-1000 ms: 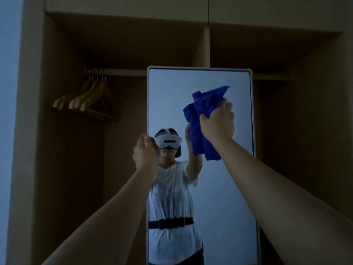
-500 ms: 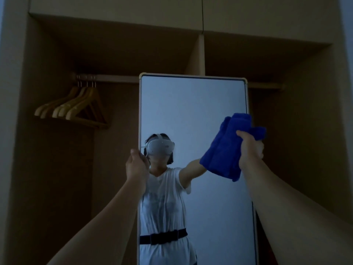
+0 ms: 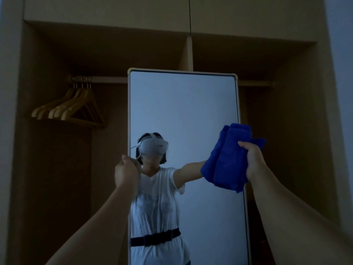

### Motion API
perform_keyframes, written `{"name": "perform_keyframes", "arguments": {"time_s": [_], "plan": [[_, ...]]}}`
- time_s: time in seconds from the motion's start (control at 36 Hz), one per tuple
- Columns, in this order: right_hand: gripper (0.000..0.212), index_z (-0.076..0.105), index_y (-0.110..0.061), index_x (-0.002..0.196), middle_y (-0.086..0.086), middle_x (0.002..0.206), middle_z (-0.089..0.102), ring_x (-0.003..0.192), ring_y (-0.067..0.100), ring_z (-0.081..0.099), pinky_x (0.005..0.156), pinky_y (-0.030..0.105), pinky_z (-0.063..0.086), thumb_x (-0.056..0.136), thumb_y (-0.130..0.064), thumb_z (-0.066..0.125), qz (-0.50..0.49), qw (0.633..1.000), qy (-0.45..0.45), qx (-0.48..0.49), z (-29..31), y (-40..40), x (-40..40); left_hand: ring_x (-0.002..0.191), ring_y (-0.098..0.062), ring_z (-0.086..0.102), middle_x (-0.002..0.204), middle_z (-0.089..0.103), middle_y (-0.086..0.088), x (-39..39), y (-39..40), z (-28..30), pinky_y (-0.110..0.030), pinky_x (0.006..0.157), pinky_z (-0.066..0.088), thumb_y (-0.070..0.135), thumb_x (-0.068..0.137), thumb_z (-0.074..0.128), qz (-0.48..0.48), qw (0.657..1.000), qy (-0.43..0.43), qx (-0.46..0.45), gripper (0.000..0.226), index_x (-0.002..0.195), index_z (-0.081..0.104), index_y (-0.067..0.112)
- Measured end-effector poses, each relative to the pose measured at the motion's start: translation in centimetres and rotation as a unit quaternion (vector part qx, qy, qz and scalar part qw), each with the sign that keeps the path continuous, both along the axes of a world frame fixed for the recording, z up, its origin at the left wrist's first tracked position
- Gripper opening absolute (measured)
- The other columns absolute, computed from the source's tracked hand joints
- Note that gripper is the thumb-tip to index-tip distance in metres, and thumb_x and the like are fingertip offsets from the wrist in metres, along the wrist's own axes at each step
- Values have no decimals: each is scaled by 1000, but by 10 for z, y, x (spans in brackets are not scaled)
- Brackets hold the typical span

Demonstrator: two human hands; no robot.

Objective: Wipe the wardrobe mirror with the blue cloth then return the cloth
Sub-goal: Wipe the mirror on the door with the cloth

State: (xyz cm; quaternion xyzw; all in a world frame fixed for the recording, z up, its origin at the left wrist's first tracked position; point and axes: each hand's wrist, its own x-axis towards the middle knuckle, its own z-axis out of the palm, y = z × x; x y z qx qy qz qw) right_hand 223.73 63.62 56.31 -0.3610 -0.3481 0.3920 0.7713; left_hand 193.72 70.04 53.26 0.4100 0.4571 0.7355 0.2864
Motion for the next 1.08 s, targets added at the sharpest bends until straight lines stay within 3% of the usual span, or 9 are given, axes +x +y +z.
{"name": "perform_keyframes", "arguments": {"time_s": [0.14, 0.36, 0.53, 0.58, 0.67, 0.75, 0.86, 0.97, 1.08], "plan": [[42, 54, -18, 121, 9, 116, 61, 104, 31, 57, 90, 46, 43, 81, -22, 63, -18, 1000, 4, 10, 1, -26, -5, 94, -28, 56, 89, 59, -9, -1, -16, 0, -45, 94, 46, 44, 100, 26, 11, 1000, 4, -10, 49, 117, 56, 10], [39, 52, -19, 117, 6, 111, 60, 96, 28, 57, 79, 41, 42, 79, -20, 64, -43, 999, 5, 14, 2, -72, -8, 100, -31, 60, 99, 63, -15, 0, -45, 0, -41, 91, 46, 46, 99, 24, 36, 999, -5, -6, 51, 109, 59, 11], [42, 52, -14, 118, 7, 106, 60, 89, 27, 57, 74, 39, 41, 79, -20, 66, -52, 998, -15, -7, 4, -86, -10, 116, -39, 54, 125, 57, -22, -7, -54, 9, -45, 94, 45, 39, 100, 25, -13, 999, 29, -45, 53, 125, 53, 1], [41, 52, -14, 117, 8, 108, 59, 90, 27, 56, 73, 38, 40, 78, -19, 66, -54, 998, -19, -12, 5, -84, -9, 106, -39, 59, 106, 64, -20, -8, -50, 5, -42, 86, 46, 42, 100, 25, -16, 999, 28, -34, 54, 109, 60, 1], [42, 52, -14, 116, 9, 115, 58, 97, 28, 54, 85, 40, 39, 77, -21, 67, -92, 994, -44, -26, 7, -78, -9, 71, -27, 58, 63, 56, -8, -5, -49, 5, -32, 61, 42, 53, 97, 28, 9, 1000, -8, -16, 61, 71, 57, 7], [45, 49, -17, 118, 9, 121, 54, 108, 31, 51, 100, 47, 37, 78, -31, 66, -239, 951, -185, -67, 16, -77, -16, 77, -24, 56, 77, 60, -12, -5, -50, 13, -30, 66, 40, 54, 97, 29, 7, 1000, -14, 7, 56, 76, 52, 7], [47, 43, -17, 127, 8, 123, 49, 97, 25, 55, 79, 36, 44, 85, -25, 61, -345, 884, -313, 29, 37, -77, -37, 74, -21, 62, 84, 64, -12, -10, -50, 34, -27, 61, 43, 55, 96, 31, -10, 999, -15, 47, 56, 101, 59, 6], [56, 39, -15, 135, 10, 123, 49, 105, 26, 55, 79, 36, 47, 86, -27, 63, -468, 813, -341, 66, 67, -75, -63, 112, -31, 59, 124, 59, -21, -10, -51, 58, -36, 91, 47, 51, 95, 35, -43, 994, -35, 89, 59, 125, 57, 5], [71, 24, -13, 145, 14, 132, 44, 114, 30, 49, 90, 41, 43, 88, -31, 63, -551, 744, -372, 65, 97, -69, -81, 127, -43, 42, 139, 41, -28, -8, -53, 69, -51, 105, 36, 47, 98, 33, -68, 992, -43, 97, 60, 132, 48, 1]]}}
